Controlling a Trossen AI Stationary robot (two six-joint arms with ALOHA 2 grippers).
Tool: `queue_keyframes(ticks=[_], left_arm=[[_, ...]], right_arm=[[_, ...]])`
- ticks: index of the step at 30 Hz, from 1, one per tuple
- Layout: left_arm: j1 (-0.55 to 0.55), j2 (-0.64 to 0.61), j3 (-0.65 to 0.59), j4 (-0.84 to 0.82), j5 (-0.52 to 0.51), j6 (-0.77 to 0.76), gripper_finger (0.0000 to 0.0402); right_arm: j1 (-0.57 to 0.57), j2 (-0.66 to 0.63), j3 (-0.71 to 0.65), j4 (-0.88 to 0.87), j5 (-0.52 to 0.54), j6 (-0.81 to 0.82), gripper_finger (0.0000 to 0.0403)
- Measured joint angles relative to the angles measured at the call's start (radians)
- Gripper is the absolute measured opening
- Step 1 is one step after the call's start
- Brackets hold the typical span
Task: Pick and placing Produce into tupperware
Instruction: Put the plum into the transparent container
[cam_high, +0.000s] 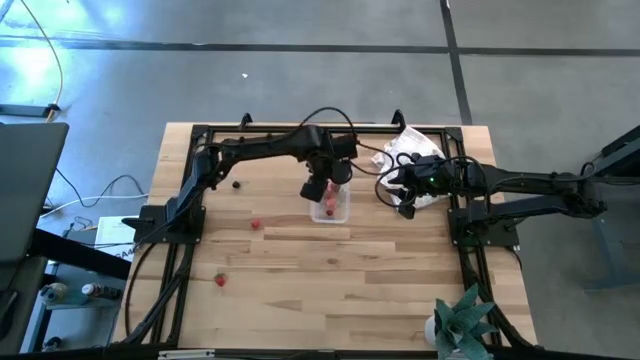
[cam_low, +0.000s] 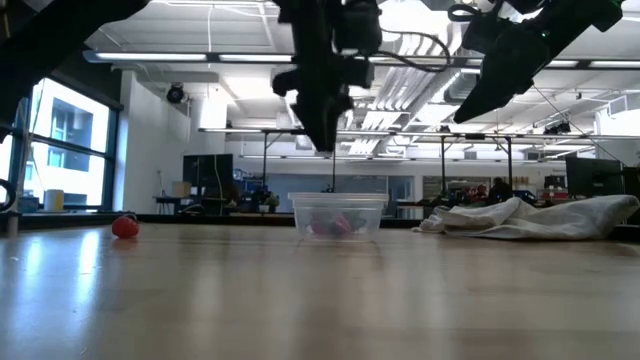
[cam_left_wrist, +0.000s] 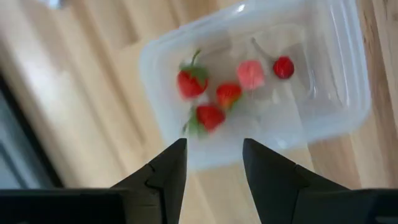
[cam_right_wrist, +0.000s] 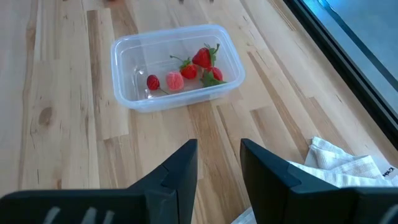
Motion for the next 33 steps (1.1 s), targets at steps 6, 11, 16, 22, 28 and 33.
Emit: queue_keyframes(ticks=[6,11,16,22,28,33], left_arm=[[0.000,0.000,0.196,-0.207,-0.072,-0.070,0.0145],[0.000,-0.054,0.225,-0.246,-0.076,-0.098,0.0145],[-0.001,-0.133,0.172,-0.269,-0.091,-0.127,0.0145],[-0.001,-0.267,-0.022,-0.228,-0.120,-0.158,0.0145],[0.018,-0.522,-0.511,0.033,-0.114,-0.209,0.0145],[0.106,-0.750,-0.891,0.225,-0.100,-0.286,0.0145]], right_arm=[[0.000,0.000,0.000,0.000,0.000,0.000,0.0112],[0.000,0.000,0.000,0.000,0.000,0.000,0.0112],[0.000,0.000,0.000,0.000,0.000,0.000,0.0112],[0.000,0.000,0.000,0.000,0.000,0.000,0.0112],[0.000,0.000,0.000,0.000,0.000,0.000,0.0112],[0.000,0.000,0.000,0.000,0.000,0.000,0.0112]])
